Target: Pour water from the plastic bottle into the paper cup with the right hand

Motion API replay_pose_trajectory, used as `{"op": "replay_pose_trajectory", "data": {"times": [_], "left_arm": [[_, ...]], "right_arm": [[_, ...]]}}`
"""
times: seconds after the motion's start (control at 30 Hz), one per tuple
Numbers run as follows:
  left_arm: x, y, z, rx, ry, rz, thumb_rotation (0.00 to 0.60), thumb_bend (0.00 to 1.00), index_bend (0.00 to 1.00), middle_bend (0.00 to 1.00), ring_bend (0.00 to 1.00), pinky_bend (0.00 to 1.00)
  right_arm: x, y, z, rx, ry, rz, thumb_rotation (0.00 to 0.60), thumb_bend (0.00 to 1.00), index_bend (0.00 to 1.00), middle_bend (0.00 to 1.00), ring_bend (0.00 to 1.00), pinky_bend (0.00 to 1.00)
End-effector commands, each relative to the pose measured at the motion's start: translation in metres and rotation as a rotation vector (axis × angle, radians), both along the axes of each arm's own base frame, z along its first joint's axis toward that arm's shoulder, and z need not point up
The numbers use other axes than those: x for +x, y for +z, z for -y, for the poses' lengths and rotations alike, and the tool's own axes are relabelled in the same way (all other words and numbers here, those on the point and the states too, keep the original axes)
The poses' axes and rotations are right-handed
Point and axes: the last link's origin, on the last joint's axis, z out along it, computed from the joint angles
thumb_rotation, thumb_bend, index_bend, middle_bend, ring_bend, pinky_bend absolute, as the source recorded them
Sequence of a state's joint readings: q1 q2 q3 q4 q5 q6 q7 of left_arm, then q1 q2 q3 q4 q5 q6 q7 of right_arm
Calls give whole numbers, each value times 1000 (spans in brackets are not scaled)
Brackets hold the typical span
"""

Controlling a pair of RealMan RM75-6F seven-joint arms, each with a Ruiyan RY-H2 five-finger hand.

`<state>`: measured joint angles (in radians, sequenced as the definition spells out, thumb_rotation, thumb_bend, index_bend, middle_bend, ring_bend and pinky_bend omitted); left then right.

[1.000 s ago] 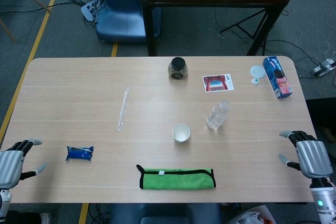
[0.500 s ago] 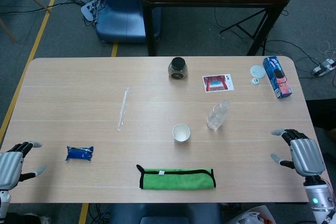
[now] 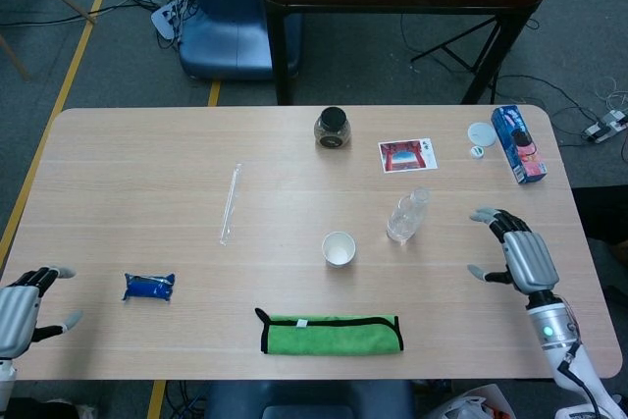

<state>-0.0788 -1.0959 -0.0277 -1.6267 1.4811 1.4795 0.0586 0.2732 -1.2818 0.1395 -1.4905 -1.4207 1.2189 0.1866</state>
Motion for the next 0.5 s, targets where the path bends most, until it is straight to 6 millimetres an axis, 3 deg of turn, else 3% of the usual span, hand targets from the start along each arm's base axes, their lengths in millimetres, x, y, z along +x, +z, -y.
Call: {"op": "replay_pose_trajectory", "data": {"times": [0.03, 0.5], "left_arm": [[0, 1, 0, 3, 4, 4, 600, 135, 374, 370, 371, 592], [-1, 4, 3, 17, -15, -8, 600, 135, 405, 388, 386, 592]], "right_arm": [[4, -11, 15, 9, -4, 46, 600, 0, 241, 172, 130, 200], [23, -48, 59, 55, 29, 141, 600, 0, 241, 172, 130, 183]]}}
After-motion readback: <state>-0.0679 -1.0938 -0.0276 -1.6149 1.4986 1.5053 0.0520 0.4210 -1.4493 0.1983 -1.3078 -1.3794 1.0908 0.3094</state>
